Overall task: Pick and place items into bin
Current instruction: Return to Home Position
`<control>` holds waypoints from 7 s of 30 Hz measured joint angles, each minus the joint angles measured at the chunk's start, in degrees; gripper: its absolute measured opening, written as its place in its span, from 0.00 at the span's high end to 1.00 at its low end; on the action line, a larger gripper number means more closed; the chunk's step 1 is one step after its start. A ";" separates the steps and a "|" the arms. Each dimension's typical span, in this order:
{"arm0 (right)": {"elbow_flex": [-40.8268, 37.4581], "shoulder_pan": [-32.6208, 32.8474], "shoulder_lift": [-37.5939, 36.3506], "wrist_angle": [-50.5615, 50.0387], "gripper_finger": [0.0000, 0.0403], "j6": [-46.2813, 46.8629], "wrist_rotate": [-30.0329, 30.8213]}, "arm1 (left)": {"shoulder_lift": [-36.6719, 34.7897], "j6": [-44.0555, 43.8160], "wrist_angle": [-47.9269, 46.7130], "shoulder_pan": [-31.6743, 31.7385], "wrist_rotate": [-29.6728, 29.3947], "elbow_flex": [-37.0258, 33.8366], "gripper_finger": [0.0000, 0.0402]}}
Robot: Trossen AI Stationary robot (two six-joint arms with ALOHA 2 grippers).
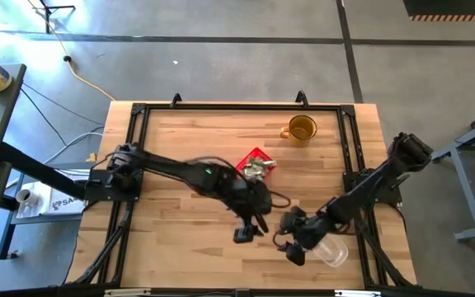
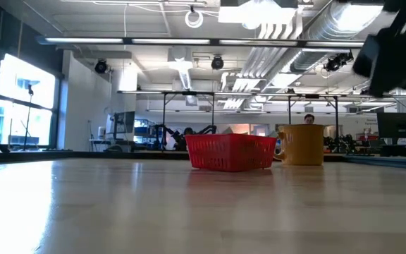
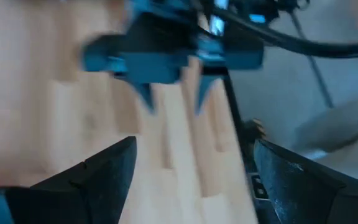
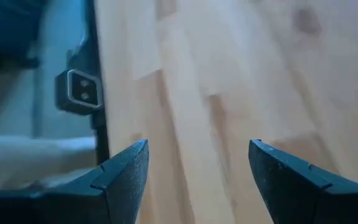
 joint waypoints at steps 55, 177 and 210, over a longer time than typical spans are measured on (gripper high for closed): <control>-40.03 -35.16 -47.18 55.19 0.34 -23.88 -34.09 | -35.12 -14.87 86.54 14.76 4.67 -74.38 0.11; -51.28 -43.03 -86.20 16.75 0.34 -28.40 -23.04 | -112.56 -15.04 27.49 17.97 -5.26 -110.55 0.11; -51.33 -42.94 -86.21 27.12 0.34 -28.40 -23.14 | -112.50 -15.18 59.00 17.97 -5.43 -116.58 0.11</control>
